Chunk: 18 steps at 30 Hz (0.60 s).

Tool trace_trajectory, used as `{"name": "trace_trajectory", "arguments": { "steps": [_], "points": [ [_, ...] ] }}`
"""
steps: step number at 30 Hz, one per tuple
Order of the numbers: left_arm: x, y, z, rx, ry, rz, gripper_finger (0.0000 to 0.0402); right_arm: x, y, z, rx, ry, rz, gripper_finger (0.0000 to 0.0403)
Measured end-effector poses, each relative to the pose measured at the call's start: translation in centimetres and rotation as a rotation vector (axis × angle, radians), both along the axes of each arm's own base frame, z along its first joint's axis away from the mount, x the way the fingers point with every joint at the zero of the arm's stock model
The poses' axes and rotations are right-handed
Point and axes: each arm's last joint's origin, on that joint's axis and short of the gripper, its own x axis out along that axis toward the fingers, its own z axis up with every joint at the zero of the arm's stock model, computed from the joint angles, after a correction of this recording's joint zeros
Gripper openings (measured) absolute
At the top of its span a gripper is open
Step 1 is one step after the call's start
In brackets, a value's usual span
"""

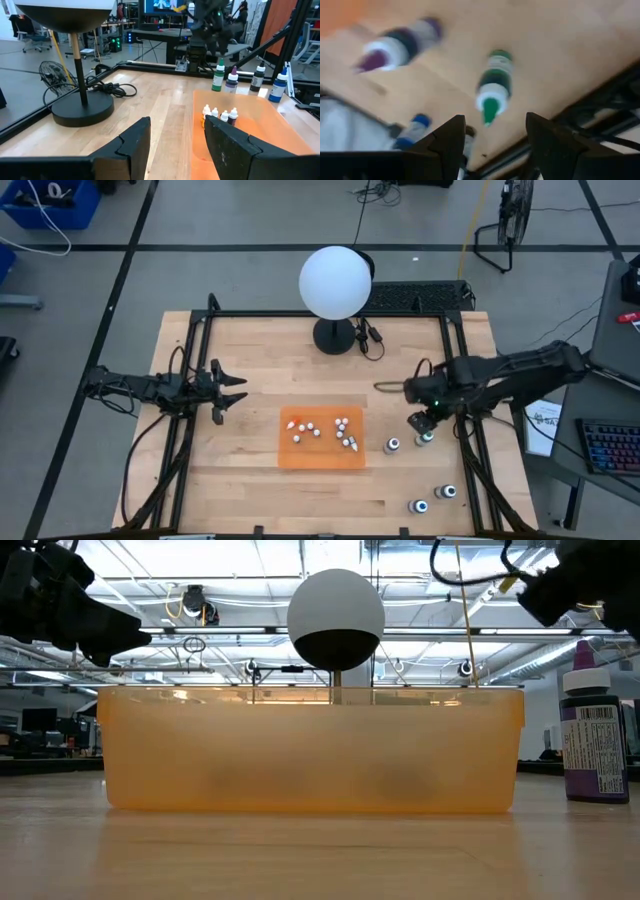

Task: Pick & Place food coloring
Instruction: Put the large green food coloring bottle into the orange container

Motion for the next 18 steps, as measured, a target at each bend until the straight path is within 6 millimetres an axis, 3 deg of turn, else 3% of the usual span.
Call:
{"name": "trace_trajectory", "arguments": {
  "steps": [8, 18],
  "points": [
    [0.0, 0.0, 0.0, 0.0, 0.0, 0.0, 0.0186, 0.5, 1.9, -3.1, -0.02, 0.014, -0.017, 0.0196],
    [0.0, 0.0, 0.0, 0.0, 0.0, 0.0, 0.0187, -0.3, 2.8, -6.3, -0.025, 0.04, -0.035, 0.0196]
  ]
}}
